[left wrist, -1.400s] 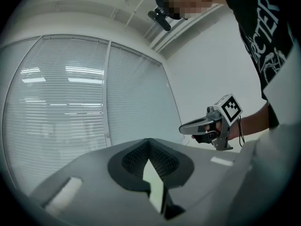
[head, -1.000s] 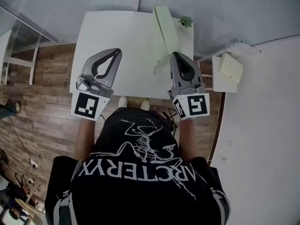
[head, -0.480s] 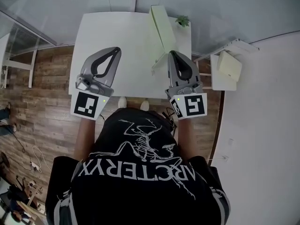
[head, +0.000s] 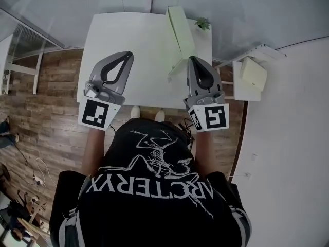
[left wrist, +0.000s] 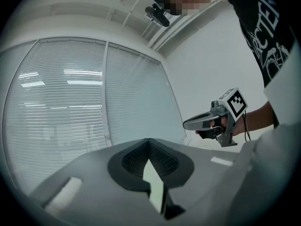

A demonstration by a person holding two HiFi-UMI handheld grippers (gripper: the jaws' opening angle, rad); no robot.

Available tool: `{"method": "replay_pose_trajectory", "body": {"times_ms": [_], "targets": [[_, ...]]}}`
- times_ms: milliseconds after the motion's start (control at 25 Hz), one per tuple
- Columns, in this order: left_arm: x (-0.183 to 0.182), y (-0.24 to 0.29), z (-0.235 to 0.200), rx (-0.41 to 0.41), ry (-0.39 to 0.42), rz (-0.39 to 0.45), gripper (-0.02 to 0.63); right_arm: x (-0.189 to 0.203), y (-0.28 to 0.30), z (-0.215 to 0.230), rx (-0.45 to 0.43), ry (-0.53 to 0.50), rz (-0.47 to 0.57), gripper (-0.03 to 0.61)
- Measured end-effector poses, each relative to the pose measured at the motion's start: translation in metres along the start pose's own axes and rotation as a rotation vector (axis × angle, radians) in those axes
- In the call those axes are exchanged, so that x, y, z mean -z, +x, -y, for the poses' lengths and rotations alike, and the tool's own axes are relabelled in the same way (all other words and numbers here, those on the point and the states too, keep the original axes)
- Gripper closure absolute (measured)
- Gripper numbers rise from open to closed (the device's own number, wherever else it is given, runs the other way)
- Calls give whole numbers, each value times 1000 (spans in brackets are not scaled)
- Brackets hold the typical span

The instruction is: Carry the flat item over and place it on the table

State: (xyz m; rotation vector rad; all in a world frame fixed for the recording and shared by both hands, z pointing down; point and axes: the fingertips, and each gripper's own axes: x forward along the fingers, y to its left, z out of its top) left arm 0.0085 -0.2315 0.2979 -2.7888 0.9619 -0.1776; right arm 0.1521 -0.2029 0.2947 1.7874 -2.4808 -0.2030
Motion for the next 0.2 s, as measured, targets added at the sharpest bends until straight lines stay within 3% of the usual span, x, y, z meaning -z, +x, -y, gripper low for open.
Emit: {"method": "replay_pose_trajectory", "body": {"times_ms": [200], "targets": [[-2, -5, 1, -3, -4, 7, 604, -2, -3, -2, -1, -6, -1, 566]]}}
